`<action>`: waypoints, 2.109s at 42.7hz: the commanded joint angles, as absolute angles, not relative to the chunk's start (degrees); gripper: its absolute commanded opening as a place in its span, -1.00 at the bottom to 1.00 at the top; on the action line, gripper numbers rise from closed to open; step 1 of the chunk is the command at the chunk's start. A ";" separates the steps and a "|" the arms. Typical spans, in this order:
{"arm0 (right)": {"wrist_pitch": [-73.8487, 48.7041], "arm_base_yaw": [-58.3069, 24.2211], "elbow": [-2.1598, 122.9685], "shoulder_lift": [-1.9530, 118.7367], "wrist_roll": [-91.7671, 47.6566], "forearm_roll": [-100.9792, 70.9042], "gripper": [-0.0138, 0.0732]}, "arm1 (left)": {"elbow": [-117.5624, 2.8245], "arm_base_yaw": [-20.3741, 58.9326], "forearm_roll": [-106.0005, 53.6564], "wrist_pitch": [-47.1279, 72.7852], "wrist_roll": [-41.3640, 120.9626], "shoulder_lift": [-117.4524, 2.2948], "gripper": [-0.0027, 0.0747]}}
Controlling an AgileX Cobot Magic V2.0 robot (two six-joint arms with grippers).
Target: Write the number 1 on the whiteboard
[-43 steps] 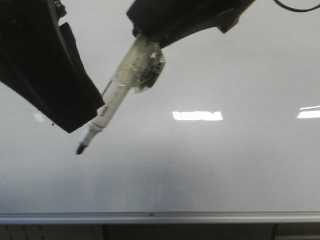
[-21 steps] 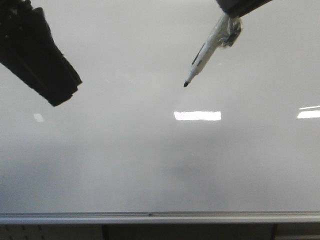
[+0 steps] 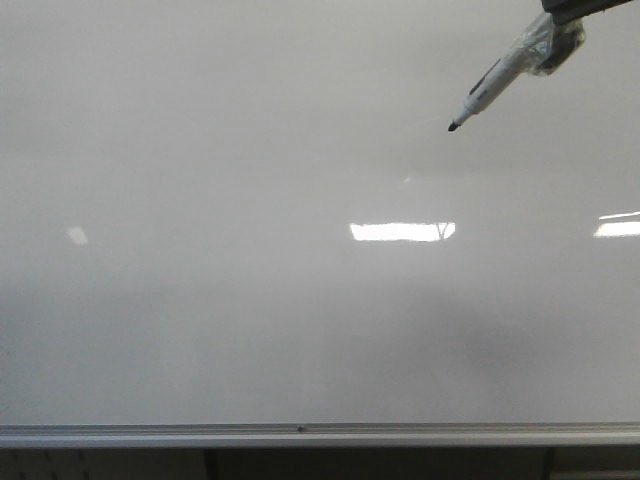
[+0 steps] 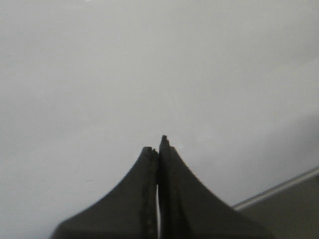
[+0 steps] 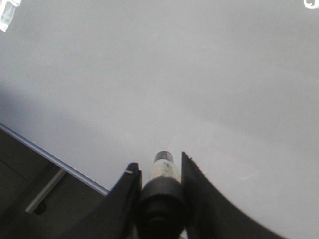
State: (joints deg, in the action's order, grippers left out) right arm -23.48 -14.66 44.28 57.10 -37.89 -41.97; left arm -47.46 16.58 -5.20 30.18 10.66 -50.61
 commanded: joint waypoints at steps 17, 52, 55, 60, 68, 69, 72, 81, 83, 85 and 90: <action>-3.87 -14.36 45.75 56.52 -38.18 -43.67 -0.82 | -26.79 16.44 -2.43 10.28 6.01 -24.83 -0.98; 3.69 -14.25 48.11 72.00 -38.18 -43.67 -0.82 | -26.54 16.44 -2.43 9.97 6.01 -24.40 -0.98; 3.69 -14.25 48.11 72.93 -38.18 -43.67 -0.82 | -26.54 16.44 -2.43 9.97 6.01 -24.40 -0.98; 3.69 -14.25 48.11 74.66 -38.18 -43.67 -0.82 | -26.54 16.44 -2.43 9.97 6.01 -24.40 -0.98; 2.59 -14.25 48.11 77.77 -38.18 -43.67 -0.82 | -26.54 16.44 -2.43 9.97 6.01 -24.40 -0.98; 2.40 -14.25 48.11 78.41 -38.18 -43.67 -0.82 | -26.54 16.44 -2.43 9.97 6.01 -24.40 -0.98; 1.72 -14.25 48.11 80.05 -38.18 -43.67 -0.82 | -26.54 16.44 -2.43 9.97 6.01 -24.40 -0.98; -1.43 -14.31 48.05 84.39 -38.18 -43.67 -0.82 | -26.54 16.44 -2.43 9.97 6.01 -24.40 -0.98; -3.06 -14.31 48.05 83.82 -38.18 -43.67 -0.82 | -26.54 16.44 -2.43 9.97 6.01 -24.40 -0.98; -5.31 -14.31 48.05 82.40 -38.18 -43.67 -0.82 | -26.54 16.44 -2.43 9.97 6.01 -24.40 -0.98; -8.26 -14.31 48.05 76.77 -38.18 -43.73 -0.82 | -26.54 16.44 -2.43 9.97 6.01 -24.40 -0.98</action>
State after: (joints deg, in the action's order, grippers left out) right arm -8.43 -14.54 46.12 82.85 -37.87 -43.68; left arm -24.99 16.58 -2.34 15.09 6.58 -24.10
